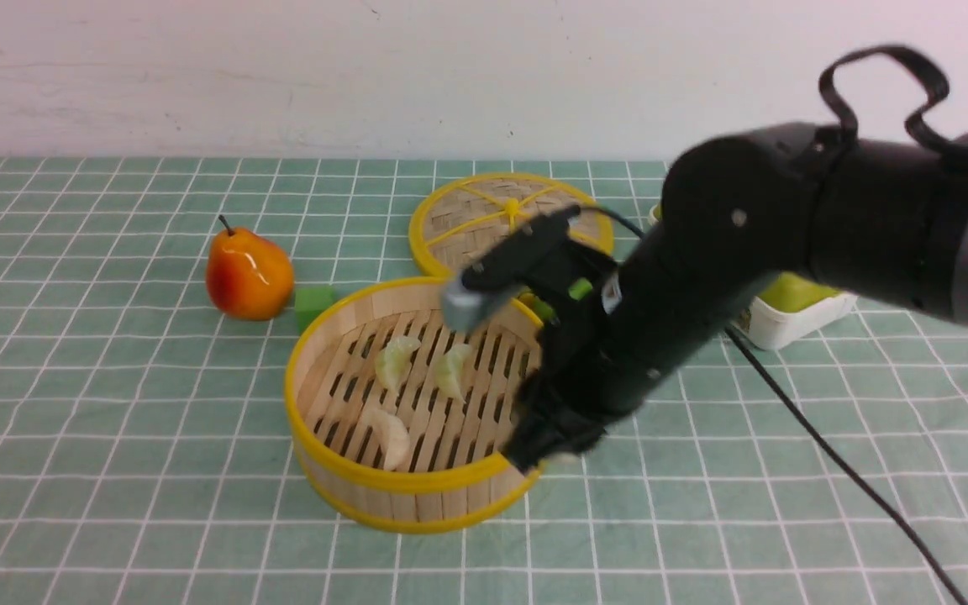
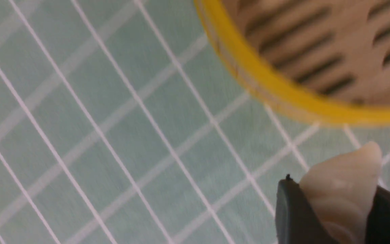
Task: Put the dumplings into the steamer on the table with the blue tablecloth.
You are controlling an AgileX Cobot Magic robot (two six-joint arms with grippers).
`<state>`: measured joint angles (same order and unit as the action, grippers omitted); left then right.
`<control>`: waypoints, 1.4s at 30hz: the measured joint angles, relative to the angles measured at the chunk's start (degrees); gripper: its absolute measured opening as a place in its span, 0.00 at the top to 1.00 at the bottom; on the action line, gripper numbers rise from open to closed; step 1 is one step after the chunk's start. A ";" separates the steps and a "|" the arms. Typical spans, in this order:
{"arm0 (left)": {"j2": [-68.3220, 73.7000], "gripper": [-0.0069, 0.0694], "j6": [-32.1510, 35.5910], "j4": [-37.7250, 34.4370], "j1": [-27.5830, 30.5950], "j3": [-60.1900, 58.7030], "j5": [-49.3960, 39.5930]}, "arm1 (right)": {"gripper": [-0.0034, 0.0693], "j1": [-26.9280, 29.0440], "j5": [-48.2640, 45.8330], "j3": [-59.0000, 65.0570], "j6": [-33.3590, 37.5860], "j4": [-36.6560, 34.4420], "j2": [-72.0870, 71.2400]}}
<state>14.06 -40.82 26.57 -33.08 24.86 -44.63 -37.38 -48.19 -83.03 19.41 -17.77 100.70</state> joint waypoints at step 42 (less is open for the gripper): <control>0.00 0.88 0.00 -0.05 0.00 0.00 -0.35 | 0.97 4.66 -3.61 13.52 -9.32 11.12 -35.56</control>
<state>14.06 -40.82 26.52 -33.08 24.86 -44.98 -32.73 -51.80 -69.52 10.08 -6.65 65.15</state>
